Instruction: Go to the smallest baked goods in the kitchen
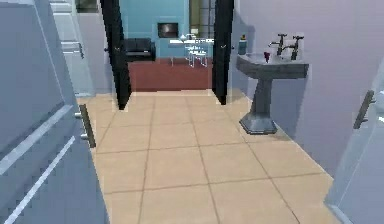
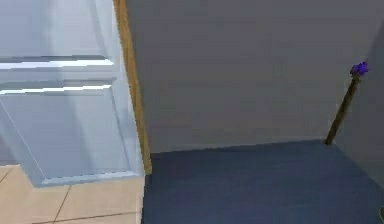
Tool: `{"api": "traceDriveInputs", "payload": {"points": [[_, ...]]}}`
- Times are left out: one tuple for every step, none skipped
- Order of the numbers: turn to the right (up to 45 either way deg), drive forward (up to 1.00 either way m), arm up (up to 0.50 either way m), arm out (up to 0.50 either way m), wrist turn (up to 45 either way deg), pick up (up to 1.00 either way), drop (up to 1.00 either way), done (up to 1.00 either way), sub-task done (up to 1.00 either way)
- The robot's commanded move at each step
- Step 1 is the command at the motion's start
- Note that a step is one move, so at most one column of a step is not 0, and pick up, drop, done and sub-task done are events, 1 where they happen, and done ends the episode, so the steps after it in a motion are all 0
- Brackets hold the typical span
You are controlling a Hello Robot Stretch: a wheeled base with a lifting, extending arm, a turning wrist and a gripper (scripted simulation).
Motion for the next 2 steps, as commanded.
{"api": "traceDriveInputs", "payload": {"points": [[-3.0,0.0,0.0,0.0,0.0,0.0,0.0,0.0,0.0],[0.0,1.0,0.0,0.0,0.0,0.0,0.0,0.0,0.0]]}}
